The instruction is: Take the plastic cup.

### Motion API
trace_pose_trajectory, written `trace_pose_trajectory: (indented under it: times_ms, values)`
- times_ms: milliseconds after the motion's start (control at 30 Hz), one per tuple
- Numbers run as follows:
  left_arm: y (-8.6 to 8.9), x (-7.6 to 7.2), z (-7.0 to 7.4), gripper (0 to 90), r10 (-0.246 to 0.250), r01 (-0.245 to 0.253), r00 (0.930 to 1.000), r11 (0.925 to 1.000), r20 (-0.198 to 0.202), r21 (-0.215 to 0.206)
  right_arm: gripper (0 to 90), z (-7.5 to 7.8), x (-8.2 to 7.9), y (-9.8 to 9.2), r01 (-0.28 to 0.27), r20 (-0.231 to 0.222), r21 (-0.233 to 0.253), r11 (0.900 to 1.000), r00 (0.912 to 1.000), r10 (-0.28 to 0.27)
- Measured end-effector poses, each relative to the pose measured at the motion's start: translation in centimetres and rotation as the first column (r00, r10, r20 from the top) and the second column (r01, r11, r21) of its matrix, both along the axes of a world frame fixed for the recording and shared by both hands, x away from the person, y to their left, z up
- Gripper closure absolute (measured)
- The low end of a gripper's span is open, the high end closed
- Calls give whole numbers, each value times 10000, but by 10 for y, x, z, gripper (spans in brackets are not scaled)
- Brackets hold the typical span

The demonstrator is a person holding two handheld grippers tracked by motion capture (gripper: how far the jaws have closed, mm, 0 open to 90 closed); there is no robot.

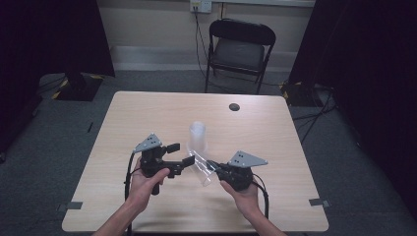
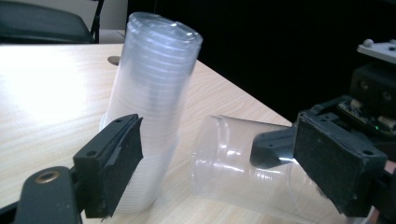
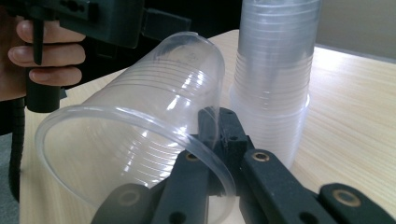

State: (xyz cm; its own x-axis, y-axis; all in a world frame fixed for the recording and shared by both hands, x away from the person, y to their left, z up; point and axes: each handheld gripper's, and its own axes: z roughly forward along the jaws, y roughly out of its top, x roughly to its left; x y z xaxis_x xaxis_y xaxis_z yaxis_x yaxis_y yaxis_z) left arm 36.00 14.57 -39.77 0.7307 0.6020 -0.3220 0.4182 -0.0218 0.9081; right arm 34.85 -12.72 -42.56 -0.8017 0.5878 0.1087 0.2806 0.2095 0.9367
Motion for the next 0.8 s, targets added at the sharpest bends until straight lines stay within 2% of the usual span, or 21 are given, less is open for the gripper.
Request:
trace_pose_trajectory:
  times_ms: [33, 133, 267, 333, 367, 500, 567, 667, 800]
  values:
    - [-1, -1, 1, 157, 2, -3, 10000, 10000, 64, 62, 900, 0, 0, -1, 6, -95, -77, 10000, 10000, -7]
    - [-2, -4, 2, 172, -22, 12, 9999, 9978, 150, 667, 900, -1, 1, -4, 91, -332, -166, 9998, 9994, -96]
    - [0, -5, 2, 167, -384, 354, 9989, 9942, 271, 1019, 900, -1, 1, -8, 75, -596, -148, 9999, 9982, -84]
    - [-1, -7, 2, 167, -364, 324, 9989, 9914, 292, 1265, 900, 0, 0, -12, 97, -740, -88, 9999, 9972, -103]
    - [-1, -9, 1, 168, -444, 389, 9983, 9894, 366, 1397, 900, 1, -1, -14, 98, -932, 27, 9999, 9956, -95]
    - [-3, -13, -3, 184, -611, 526, 9974, 9794, 377, 1949, 900, 1, 0, -22, 58, -1398, -8, 10000, 9902, -59]
    - [-3, -15, -6, 213, -508, 381, 9972, 9762, 543, 2136, 900, 0, 1, -23, 80, -1695, 80, 9999, 9855, -65]
    - [-2, -16, -7, 220, -546, 409, 9972, 9703, 514, 2385, 900, 0, 3, -23, 135, -1922, 194, 9997, 9813, -95]
    - [-1, -18, -8, 219, -615, 386, 9952, 9610, 757, 2739, 900, -1, 4, -23, -24, -2240, -25, 10000, 9746, 18]
